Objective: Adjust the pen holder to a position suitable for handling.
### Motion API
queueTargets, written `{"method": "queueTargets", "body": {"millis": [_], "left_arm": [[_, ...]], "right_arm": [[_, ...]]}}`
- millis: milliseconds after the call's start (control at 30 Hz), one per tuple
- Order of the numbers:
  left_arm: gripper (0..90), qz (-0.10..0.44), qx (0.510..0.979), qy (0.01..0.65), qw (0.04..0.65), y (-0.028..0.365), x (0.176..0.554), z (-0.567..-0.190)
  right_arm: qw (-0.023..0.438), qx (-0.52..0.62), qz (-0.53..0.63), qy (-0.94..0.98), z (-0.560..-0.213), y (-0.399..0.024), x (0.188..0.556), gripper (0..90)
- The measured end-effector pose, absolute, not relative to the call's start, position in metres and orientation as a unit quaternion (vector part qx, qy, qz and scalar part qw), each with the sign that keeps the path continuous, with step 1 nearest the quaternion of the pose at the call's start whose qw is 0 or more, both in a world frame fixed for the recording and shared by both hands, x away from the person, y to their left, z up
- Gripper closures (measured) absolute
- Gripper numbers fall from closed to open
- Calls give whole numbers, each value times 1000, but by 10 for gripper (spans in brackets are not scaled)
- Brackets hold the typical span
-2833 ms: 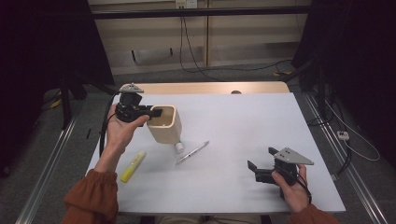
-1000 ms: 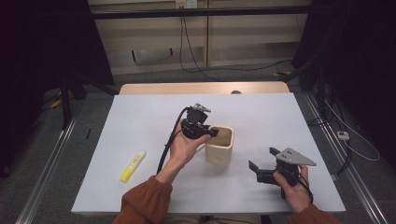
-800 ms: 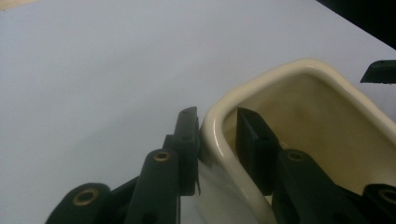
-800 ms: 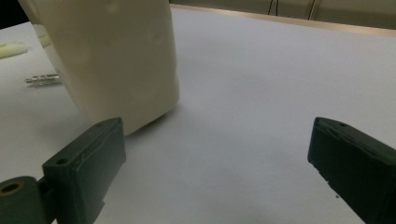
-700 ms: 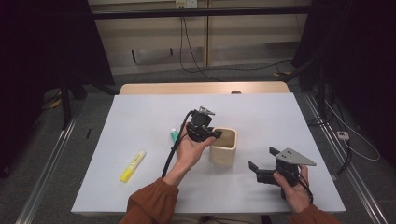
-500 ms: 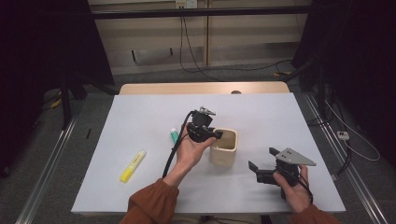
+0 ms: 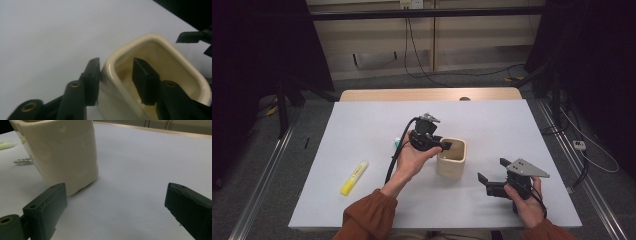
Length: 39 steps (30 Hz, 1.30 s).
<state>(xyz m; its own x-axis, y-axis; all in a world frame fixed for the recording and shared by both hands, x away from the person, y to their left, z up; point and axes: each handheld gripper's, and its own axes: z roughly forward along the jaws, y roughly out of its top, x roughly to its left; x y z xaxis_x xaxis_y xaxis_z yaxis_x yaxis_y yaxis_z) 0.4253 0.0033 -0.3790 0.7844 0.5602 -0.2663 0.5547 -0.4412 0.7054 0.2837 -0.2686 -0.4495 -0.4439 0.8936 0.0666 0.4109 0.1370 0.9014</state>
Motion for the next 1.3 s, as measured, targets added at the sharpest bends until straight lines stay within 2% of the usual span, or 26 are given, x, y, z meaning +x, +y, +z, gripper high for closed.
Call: {"method": "queueTargets", "body": {"millis": [133,233,500,633,967,1300], "left_arm": [[396,11,848,323,420,9,424,-374],[344,14,846,311,433,16,422,-369],[138,40,835,304,457,44,417,-354],[74,42,831,298,468,64,414,-348],[65,98,816,317,473,121,405,-343],[65,120,810,330,470,141,394,-351]], "right_arm": [[258,458,469,710,-449,-269,284,40],[259,459,468,709,-449,-269,284,40],[259,458,468,710,-449,-269,284,40],[258,459,469,710,-449,-269,284,40],[257,462,467,709,-449,-268,284,41],[259,458,467,711,-449,-267,285,41]]}}
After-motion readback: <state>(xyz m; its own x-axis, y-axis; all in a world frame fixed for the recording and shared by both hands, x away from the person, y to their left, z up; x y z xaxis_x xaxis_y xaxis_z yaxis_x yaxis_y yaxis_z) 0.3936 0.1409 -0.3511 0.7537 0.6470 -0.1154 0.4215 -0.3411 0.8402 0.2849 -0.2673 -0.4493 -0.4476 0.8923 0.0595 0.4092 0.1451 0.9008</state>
